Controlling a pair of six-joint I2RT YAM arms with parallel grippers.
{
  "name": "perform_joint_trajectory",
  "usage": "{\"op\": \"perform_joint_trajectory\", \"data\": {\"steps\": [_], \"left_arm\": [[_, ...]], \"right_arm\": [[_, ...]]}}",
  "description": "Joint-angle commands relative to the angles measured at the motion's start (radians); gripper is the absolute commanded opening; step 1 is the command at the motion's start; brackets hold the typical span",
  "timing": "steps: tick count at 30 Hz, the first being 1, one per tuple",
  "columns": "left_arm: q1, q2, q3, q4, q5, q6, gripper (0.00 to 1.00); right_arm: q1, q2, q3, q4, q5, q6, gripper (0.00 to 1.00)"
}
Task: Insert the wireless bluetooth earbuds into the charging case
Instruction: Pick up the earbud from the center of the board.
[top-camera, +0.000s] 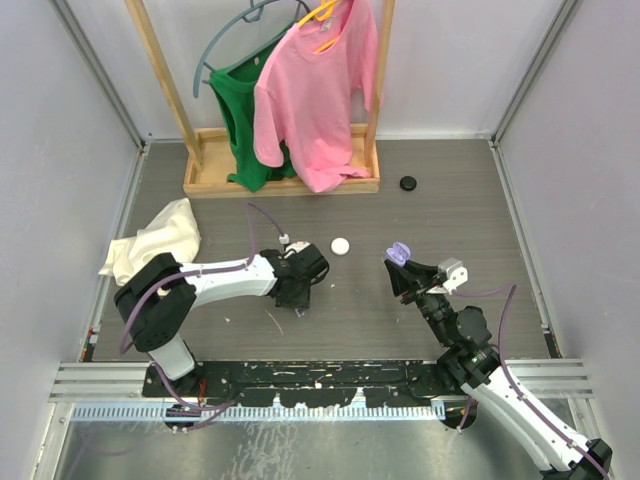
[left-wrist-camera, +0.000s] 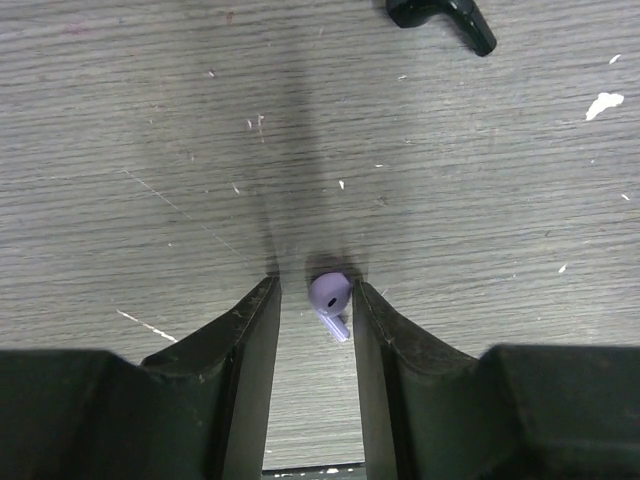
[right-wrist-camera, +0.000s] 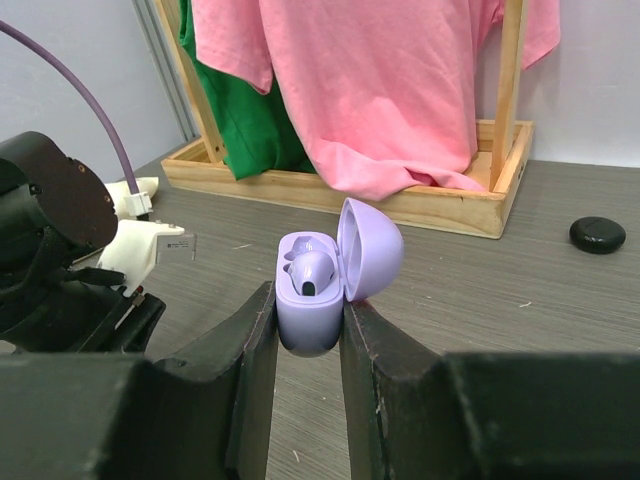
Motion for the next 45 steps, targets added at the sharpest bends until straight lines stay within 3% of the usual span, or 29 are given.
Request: {"op": "perform_joint_trajectory", "data": {"steps": [1, 22, 37, 45], "left_arm": [[0.003, 0.014, 0.039, 0.027, 0.030, 0.024, 0.35], [0.000, 0.026, 0.085, 0.060, 0.134, 0.156, 0.33], [-0.017, 0.054, 0.153, -0.101, 0.011, 0.112, 0.36], [-0.031, 0.099, 0.175, -0.100, 0.027, 0.113, 0.36]], "right_arm": [[0.003, 0.006, -0.010, 0.063, -0.001, 0.002, 0.01], [0.002, 0.017, -0.010, 0.069, -0.002, 0.003, 0.01], [0.003, 0.020, -0.010, 0.071, -0.001, 0.004, 0.01], [0.002, 0.026, -0.009, 0.071, 0.002, 0.005, 0.01]]}}
